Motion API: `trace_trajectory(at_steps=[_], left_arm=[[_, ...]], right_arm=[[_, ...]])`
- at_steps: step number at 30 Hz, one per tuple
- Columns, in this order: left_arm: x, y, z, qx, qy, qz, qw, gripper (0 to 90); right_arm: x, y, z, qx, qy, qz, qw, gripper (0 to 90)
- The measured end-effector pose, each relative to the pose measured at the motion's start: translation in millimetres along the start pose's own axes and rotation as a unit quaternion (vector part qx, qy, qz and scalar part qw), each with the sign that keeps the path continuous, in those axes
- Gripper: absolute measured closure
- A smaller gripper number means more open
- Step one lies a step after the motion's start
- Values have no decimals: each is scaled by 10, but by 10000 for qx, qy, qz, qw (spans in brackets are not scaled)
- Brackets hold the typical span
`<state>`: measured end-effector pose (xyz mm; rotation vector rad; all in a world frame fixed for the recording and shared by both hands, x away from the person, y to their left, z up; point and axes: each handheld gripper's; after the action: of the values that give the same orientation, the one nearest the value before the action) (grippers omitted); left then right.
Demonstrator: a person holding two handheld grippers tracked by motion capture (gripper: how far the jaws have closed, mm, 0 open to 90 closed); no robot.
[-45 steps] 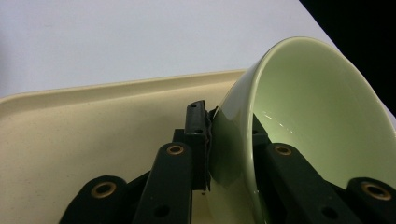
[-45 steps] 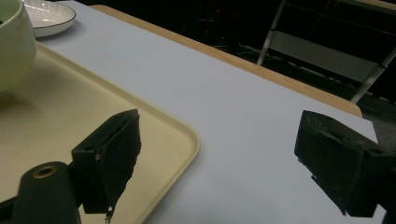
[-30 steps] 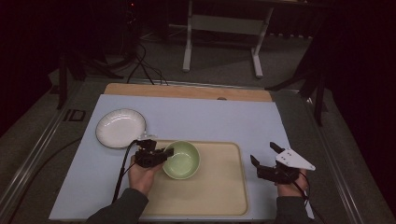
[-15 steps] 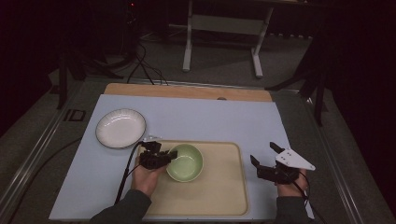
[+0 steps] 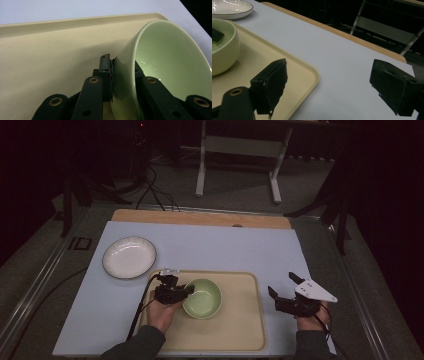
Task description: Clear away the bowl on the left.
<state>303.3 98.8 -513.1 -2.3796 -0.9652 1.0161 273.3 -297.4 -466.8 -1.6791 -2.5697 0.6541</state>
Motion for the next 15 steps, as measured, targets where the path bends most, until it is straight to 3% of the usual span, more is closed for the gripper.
trace_trajectory(at_steps=[15], left_arm=[[13,39,15,3,98,-251,9996,808]], right_arm=[[8,6,-1,19,-22,-10,10000,140]])
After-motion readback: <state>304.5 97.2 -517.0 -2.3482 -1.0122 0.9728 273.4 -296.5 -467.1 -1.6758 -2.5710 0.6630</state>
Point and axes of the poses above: each handheld gripper's, and its own axes: y roughly forward along the jaws, z roughly out of its underside, x roughly to its left, and after that the axes turned 8 degrees about z, right-handed
